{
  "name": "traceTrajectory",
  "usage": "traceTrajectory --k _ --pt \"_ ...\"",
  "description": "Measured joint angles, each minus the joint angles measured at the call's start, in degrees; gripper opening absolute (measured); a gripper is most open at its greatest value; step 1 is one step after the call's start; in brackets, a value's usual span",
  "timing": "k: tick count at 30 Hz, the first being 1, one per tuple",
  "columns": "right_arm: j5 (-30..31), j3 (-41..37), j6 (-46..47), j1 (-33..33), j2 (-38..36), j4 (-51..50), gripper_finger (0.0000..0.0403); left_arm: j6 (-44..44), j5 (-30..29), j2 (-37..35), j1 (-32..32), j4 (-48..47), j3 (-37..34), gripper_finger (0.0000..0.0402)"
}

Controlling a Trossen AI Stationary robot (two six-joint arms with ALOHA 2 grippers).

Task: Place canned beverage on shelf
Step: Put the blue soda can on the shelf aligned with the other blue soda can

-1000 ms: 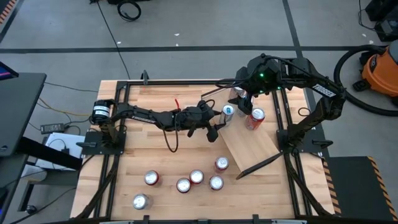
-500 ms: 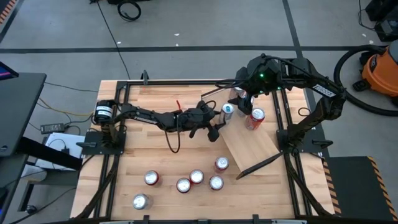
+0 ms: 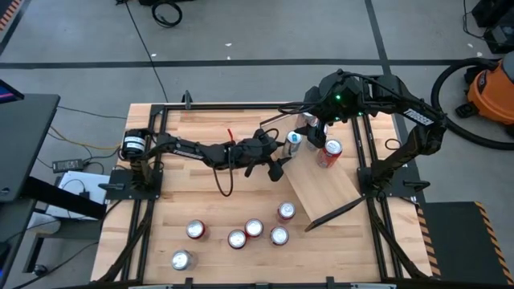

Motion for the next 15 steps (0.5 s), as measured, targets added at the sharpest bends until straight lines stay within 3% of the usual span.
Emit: traceTrajectory --k 15 --pt "0.0 0.0 0.13 0.15 0.0 -0.02 0.0348 -0.14 1.09 0.0 -0.04 -0.09 0.0 0.0295"
